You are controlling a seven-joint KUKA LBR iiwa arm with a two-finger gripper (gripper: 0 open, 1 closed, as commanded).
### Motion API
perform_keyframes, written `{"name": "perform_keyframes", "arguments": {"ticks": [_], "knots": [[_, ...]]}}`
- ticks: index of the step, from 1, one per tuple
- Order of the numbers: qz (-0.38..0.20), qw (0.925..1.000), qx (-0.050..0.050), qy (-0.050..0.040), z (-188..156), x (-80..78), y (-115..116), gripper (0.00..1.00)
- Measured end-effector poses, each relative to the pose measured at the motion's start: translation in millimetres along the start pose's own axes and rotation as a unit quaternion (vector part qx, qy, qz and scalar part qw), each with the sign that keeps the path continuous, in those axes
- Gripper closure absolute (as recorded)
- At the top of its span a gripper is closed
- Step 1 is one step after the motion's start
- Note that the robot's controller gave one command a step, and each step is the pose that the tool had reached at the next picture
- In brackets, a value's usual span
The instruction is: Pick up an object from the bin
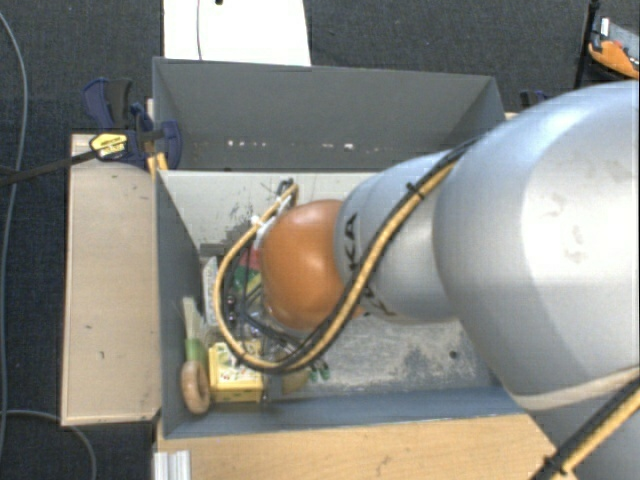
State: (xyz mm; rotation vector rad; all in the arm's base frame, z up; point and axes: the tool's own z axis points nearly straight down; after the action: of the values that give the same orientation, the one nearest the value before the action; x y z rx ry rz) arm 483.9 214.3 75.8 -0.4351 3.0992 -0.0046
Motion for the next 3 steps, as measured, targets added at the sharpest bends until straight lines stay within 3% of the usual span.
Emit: {"name": "perform_keyframes", "arguments": {"ticks": [3], "knots": [[0.001, 1.0000, -0.001, -0.0004, -31.4, 0.4, -0.1, 1.00]]}}
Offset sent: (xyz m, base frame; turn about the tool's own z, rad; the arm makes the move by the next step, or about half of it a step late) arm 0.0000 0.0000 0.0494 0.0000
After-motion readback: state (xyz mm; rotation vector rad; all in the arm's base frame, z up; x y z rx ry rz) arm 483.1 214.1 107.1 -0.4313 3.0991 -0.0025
